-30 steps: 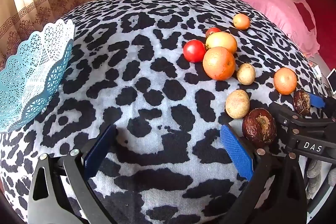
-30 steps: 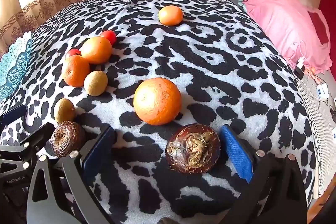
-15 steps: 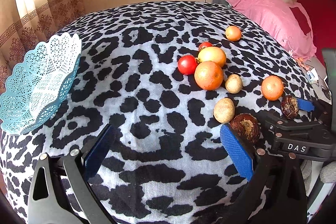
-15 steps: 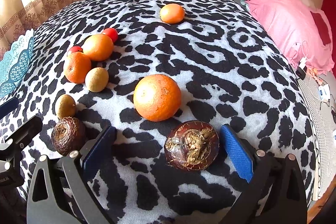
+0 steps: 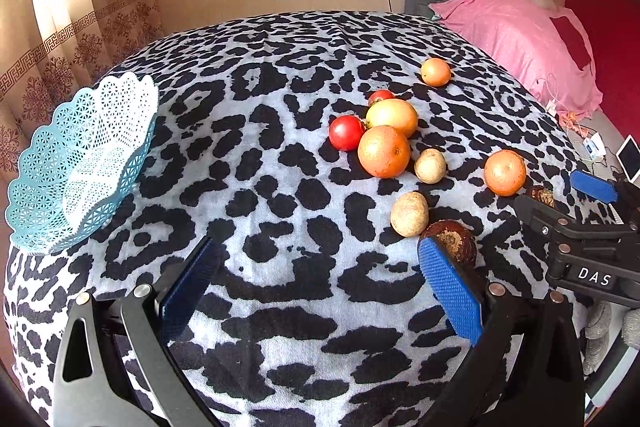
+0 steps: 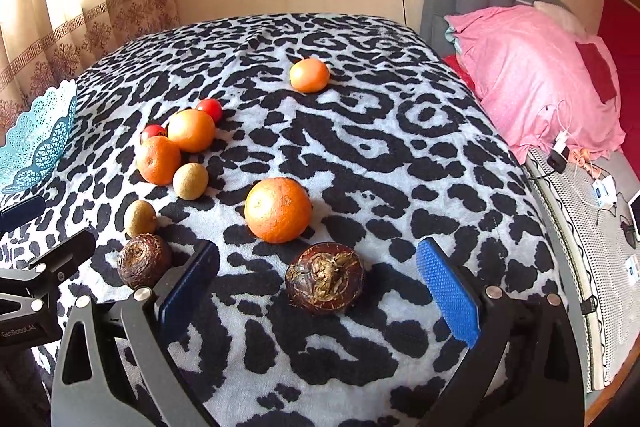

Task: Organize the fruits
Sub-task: 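Move left tool toward a dark brown fruit while right tool approaches another brown fruit, then close left tool on the brown fruit while right tool grasps the other brown fruit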

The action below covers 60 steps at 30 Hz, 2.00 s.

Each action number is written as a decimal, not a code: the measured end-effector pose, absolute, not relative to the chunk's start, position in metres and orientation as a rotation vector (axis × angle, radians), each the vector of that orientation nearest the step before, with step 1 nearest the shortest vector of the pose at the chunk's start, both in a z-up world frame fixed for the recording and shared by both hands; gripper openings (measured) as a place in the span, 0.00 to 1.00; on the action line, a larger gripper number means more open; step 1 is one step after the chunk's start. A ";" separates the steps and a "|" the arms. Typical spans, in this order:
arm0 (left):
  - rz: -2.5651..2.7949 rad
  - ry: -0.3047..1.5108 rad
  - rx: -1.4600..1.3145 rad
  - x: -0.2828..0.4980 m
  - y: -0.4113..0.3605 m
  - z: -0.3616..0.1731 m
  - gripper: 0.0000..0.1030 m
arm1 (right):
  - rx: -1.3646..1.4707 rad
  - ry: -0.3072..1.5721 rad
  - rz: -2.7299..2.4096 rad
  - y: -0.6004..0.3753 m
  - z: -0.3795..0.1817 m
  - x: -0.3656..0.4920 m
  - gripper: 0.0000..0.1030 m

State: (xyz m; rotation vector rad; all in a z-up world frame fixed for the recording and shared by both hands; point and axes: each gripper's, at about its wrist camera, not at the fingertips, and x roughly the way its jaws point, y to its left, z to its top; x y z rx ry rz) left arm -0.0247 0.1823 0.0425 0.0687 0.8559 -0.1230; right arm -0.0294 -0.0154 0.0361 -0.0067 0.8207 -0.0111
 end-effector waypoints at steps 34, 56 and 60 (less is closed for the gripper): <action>-0.168 0.851 0.142 -0.029 0.143 0.045 0.98 | 0.037 0.747 -0.006 -0.049 0.047 -0.051 0.95; -0.284 0.947 0.130 -0.011 0.117 0.018 0.85 | 0.052 0.783 -0.018 -0.060 0.035 -0.045 0.95; -0.306 0.947 0.124 -0.013 0.117 0.014 0.70 | 0.053 0.783 -0.018 -0.060 0.035 -0.044 0.95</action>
